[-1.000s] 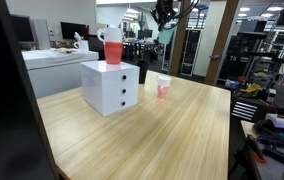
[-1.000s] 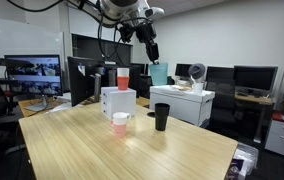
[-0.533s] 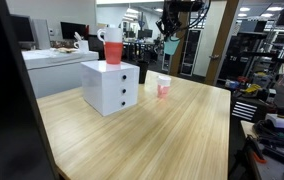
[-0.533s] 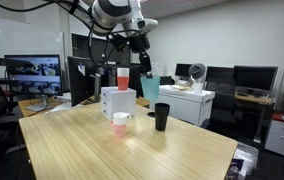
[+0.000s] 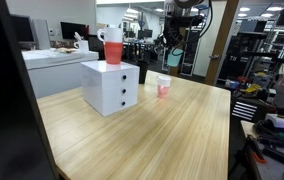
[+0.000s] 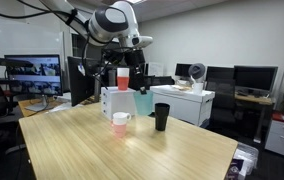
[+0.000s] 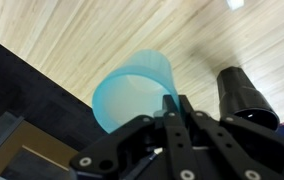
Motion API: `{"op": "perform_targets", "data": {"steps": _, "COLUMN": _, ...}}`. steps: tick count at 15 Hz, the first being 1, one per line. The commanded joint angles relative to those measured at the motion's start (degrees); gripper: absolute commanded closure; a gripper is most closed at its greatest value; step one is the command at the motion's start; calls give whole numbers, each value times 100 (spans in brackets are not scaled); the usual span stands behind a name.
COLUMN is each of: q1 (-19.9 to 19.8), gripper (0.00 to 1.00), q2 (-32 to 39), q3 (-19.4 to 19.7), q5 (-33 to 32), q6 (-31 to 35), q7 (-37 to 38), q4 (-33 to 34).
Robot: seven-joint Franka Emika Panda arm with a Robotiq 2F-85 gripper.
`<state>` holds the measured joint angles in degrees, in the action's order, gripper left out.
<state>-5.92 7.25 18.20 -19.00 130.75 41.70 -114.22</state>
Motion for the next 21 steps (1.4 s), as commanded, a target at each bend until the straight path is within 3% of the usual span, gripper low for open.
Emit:
{"op": "perform_targets", "data": {"steps": 1, "q1": -112, "gripper": 93, "q2": 25, "q3": -95, "q5": -279, "q6": 218, "q7": 431, "q4": -252}}
{"op": "perform_targets", "data": {"steps": 10, "q1": -135, "gripper": 92, "q2": 737, "q3": -3, "q5": -376, "q6": 624, "q7": 906, "q4": -163}}
{"op": "perform_targets", "data": {"steps": 21, "q1": -138, "gripper": 93, "q2": 1526, "q3": 95, "q5": 22, "q6": 961, "q7": 785, "q4": 341}}
